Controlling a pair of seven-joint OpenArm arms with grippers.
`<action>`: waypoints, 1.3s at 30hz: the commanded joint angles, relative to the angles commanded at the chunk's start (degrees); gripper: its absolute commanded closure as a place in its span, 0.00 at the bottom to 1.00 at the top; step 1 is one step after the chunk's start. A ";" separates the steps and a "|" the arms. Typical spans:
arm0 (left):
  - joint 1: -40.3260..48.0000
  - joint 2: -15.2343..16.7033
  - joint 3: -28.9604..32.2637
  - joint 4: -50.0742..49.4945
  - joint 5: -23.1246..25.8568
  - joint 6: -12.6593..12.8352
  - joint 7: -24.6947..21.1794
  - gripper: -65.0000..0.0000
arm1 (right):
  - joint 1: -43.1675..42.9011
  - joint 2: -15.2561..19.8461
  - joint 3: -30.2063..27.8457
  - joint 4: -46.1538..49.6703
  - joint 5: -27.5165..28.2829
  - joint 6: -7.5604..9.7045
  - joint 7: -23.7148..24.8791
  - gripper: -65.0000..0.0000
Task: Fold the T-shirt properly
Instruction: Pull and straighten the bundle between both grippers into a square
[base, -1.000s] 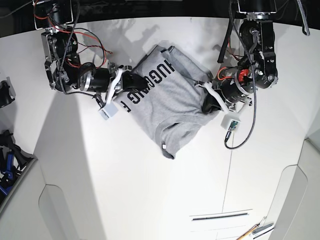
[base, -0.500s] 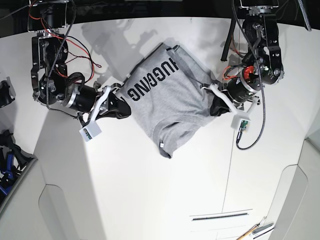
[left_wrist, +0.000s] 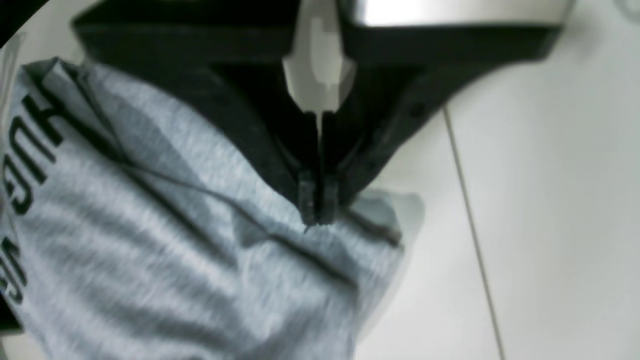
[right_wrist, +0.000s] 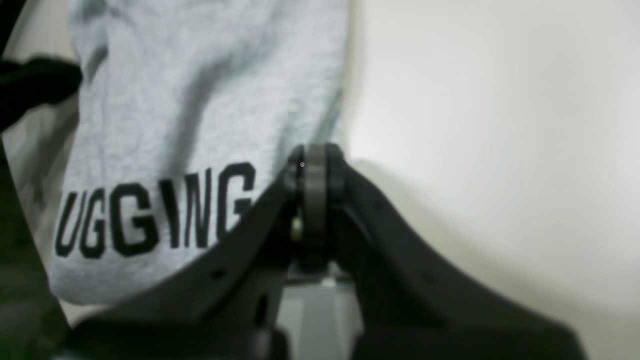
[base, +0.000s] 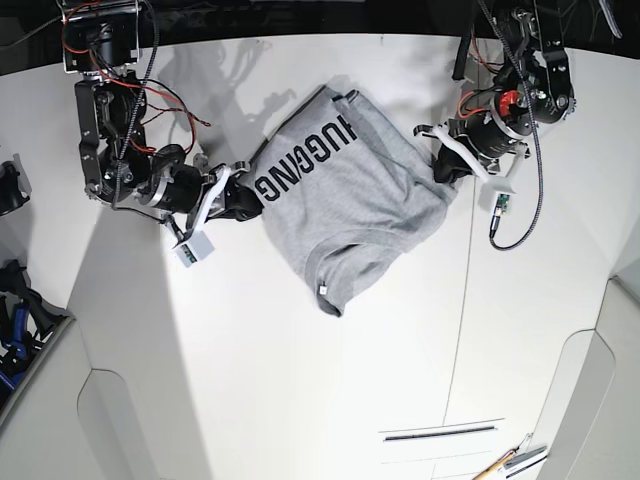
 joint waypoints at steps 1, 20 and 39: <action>-0.22 0.02 0.00 -0.04 0.02 0.02 -0.02 1.00 | -0.04 -0.02 -0.52 0.00 0.04 -0.20 -0.09 1.00; -7.08 0.33 0.63 -9.51 4.48 3.02 -1.46 1.00 | -3.23 -0.17 -1.01 0.11 10.23 -0.35 -6.78 1.00; -13.51 0.33 12.09 -12.11 6.99 5.18 -2.36 1.00 | -4.94 -0.98 -0.98 0.68 15.78 -0.33 -12.79 1.00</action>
